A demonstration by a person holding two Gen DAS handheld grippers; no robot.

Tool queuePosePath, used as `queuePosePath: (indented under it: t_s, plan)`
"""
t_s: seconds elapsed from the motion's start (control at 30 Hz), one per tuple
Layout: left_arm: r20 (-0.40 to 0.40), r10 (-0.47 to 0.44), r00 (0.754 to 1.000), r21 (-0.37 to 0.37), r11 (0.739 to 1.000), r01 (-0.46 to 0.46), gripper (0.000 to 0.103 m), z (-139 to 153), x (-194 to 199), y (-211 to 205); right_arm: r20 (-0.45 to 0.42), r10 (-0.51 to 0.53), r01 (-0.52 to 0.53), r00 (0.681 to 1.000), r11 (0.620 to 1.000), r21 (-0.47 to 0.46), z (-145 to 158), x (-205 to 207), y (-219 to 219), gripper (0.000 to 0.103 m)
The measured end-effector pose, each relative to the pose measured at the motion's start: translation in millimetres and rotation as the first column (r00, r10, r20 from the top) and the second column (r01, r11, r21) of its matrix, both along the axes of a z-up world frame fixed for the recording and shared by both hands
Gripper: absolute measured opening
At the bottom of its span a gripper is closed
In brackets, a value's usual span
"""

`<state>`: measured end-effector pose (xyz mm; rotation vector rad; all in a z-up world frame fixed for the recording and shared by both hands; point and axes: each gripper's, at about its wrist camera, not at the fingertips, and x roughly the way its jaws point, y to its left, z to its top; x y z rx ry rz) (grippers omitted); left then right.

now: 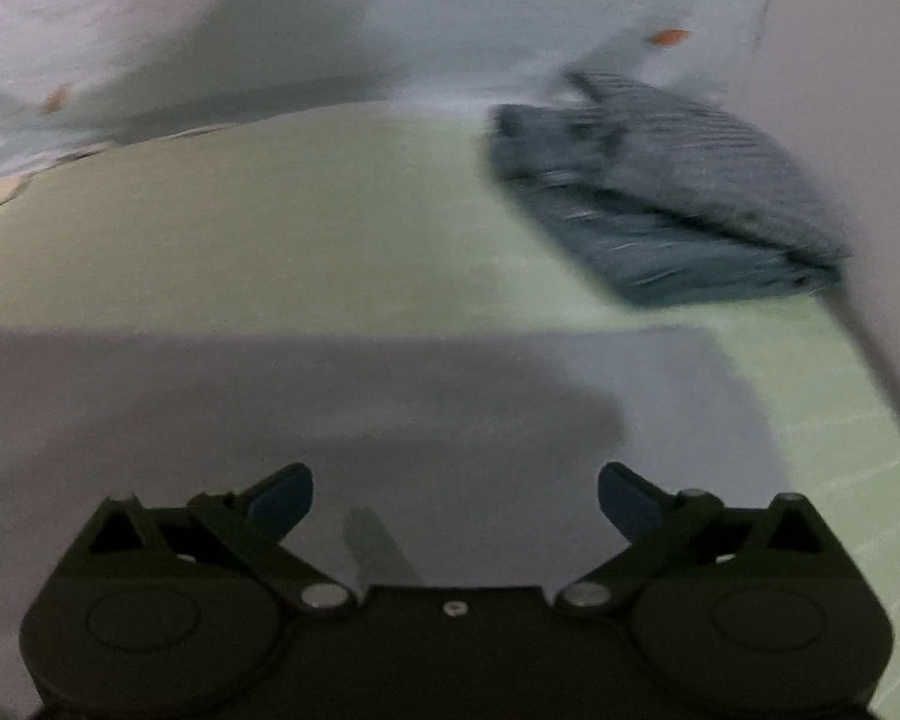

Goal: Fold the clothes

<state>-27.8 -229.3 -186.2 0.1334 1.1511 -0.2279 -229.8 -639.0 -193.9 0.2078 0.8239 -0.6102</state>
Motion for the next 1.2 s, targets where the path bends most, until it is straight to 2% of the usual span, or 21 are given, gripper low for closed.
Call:
queuePosePath:
  t_s: [0.2,0.3,0.37,0.43,0.57,0.63,0.73,1.0,1.2]
  plan:
    - [0.042,0.143,0.989,-0.026,0.99,-0.142,0.099,9,40,87,0.003,0.071,-0.071,0.997,0.994,0.082,1,30,108,0.103]
    - [0.047,0.226,0.973,-0.051,0.973,-0.224,0.099,9,60,136,0.024,0.062,-0.065,0.998,0.989,0.135,1,45,144,0.103]
    - [0.029,0.271,0.962,-0.093,0.959,-0.267,0.099,4,73,165,0.006,0.055,-0.055,0.998,0.991,0.12,-2,55,166,0.103]
    - [0.011,0.302,0.953,-0.131,0.946,-0.298,0.099,-2,86,189,0.006,-0.001,0.0,1.0,0.996,0.094,-3,60,184,0.103]
    - [0.003,0.308,0.952,-0.191,0.934,-0.301,0.099,-6,116,213,0.057,-0.151,0.147,0.987,0.987,0.071,-7,60,202,0.103]
    - [-0.005,0.284,0.959,-0.221,0.935,-0.278,0.099,-6,131,215,0.079,-0.21,0.206,0.975,0.977,0.05,-11,59,211,0.103]
    - [-0.024,0.239,0.971,-0.227,0.944,-0.238,0.099,-12,148,211,0.1,-0.267,0.266,0.958,0.964,0.028,-14,59,219,0.103]
    - [-0.01,0.157,0.988,-0.154,0.976,-0.156,0.1,-26,160,188,0.161,-0.326,0.335,0.931,0.942,-0.031,-21,56,237,0.103]
    - [0.016,0.13,0.991,-0.095,0.987,-0.128,0.1,-31,157,178,0.208,-0.339,0.359,0.917,0.931,-0.066,-27,51,248,0.103]
